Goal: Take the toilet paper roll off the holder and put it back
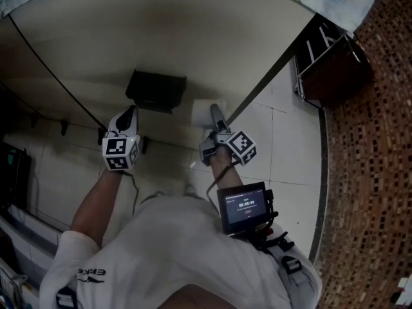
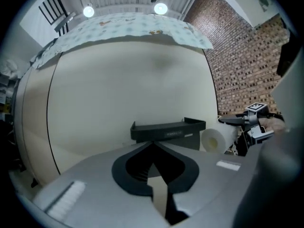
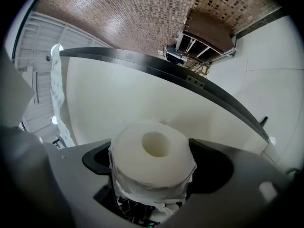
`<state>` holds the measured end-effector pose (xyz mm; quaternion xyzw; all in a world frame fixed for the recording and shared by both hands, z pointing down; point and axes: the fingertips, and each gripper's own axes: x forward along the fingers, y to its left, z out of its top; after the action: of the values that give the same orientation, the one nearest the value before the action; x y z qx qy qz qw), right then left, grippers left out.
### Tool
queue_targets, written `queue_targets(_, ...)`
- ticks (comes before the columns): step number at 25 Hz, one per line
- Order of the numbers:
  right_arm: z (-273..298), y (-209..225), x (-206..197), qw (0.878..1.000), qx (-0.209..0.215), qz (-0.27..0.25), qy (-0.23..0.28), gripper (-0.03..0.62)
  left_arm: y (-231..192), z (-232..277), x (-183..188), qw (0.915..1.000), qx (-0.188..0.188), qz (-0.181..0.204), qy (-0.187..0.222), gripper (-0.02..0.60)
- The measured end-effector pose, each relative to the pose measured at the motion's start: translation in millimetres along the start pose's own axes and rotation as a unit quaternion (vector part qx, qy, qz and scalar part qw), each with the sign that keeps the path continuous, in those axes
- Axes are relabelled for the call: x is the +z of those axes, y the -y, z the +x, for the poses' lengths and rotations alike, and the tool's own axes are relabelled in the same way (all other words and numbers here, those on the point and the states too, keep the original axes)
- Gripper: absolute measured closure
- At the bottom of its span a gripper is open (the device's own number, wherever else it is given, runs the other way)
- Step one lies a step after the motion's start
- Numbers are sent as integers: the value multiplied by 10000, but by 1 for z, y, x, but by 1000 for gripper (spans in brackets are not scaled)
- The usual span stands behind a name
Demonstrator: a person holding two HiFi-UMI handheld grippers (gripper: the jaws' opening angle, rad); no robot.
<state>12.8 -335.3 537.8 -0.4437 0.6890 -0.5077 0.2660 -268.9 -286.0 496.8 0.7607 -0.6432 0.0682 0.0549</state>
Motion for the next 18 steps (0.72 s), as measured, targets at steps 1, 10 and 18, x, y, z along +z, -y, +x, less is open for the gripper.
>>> queue_targets(1, 15, 4, -5, 10000, -72, 25, -22, 123, -13, 12, -9, 9999, 2, -52, -117, 580)
queue_targets(10, 46, 20, -21, 9994, -317, 100, -111, 123, -41, 44, -68, 9964, -209, -118, -811, 578)
queue_targets(18, 44, 25, -21, 9993, -349, 116, -72, 123, -17, 58, -89, 9871, -1140, 113, -1118, 449)
